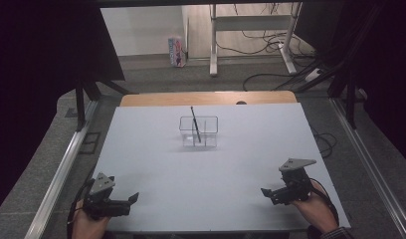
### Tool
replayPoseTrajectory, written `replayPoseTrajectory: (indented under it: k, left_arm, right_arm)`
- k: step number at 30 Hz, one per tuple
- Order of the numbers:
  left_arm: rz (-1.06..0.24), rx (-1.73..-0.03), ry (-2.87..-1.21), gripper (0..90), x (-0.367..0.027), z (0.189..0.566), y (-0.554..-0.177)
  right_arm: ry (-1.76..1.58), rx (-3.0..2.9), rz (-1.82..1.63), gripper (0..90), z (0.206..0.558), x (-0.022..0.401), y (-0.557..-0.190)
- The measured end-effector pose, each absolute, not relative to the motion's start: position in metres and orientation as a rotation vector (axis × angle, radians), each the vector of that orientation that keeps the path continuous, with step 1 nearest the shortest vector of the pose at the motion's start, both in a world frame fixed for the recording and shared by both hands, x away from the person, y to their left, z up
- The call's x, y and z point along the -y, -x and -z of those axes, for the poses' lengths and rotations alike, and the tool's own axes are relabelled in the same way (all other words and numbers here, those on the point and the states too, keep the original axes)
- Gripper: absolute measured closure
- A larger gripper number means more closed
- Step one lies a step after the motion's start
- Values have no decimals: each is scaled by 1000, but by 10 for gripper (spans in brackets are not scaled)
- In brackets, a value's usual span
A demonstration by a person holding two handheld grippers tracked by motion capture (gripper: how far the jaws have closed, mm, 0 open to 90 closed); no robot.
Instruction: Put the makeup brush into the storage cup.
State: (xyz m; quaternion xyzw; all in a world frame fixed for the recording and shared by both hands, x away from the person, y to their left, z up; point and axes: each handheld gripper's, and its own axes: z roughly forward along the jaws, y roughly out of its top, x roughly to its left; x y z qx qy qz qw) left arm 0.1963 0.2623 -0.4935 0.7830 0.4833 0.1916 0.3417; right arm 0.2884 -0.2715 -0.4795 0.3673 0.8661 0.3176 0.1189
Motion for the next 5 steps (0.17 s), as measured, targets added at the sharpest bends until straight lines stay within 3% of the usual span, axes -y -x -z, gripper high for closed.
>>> replayPoseTrajectory:
  k: [5]
  left_arm:
    - [-500, -1258, -2043, 5, -261, 493, -197]
  right_arm:
    - [-1073, -2534, -928, 0, 480, 272, -289]
